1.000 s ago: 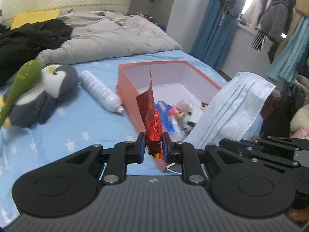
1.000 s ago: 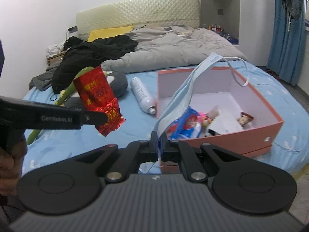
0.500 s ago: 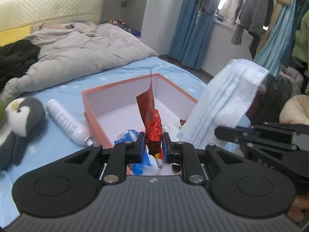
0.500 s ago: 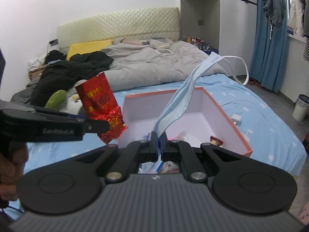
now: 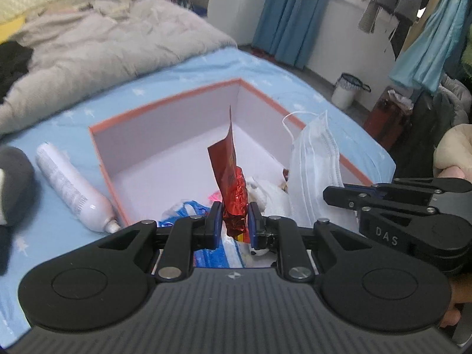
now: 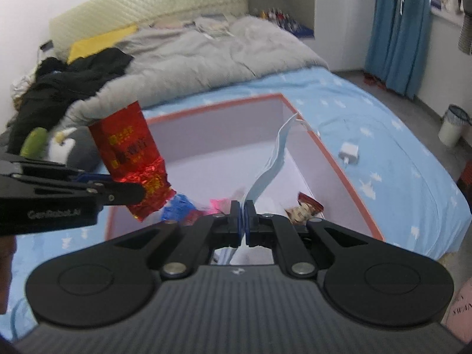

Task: Organize soft objects
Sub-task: 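Lift the candy packet and face mask and carry both over the pink box, then open both tools to drop the candy packet and mask into the box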

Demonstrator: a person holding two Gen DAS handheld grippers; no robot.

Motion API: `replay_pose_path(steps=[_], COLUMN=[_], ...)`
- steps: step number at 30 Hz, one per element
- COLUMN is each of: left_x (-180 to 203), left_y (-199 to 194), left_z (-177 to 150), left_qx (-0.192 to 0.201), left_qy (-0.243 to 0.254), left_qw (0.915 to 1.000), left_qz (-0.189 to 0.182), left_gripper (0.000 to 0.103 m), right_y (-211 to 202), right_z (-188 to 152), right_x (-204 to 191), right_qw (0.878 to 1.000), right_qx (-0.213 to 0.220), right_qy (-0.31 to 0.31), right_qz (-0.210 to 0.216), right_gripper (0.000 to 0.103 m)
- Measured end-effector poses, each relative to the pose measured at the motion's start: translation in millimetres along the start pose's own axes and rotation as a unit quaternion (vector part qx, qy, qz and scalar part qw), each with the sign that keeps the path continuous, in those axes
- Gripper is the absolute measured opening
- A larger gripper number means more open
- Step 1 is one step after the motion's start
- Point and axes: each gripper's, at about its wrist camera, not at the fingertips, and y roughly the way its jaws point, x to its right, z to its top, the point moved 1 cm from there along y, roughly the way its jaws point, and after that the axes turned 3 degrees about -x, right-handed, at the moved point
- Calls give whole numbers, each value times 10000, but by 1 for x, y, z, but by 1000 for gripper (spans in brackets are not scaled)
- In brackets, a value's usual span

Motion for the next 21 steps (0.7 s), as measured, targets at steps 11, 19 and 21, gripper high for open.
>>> replay_pose_path(steps=[11,19,21], left_x=[3,9,9], left_y=[65,56,50], left_z=[5,3,3], left_qx=[-734,-621,-580], left_qy=[213,435,383], left_qw=[9965,9964,9967], left_qz=[327,372,425], left_gripper=[21,24,39], right_y=[50,49,45], right_z=[-18,-23,-22], right_x=[15,20,21], right_qw=[9984,9978,9980], right_qx=[-557,-629,-591], right_qy=[57,23,43], right_qz=[-57,-226,-233], right_gripper=[8,10,21])
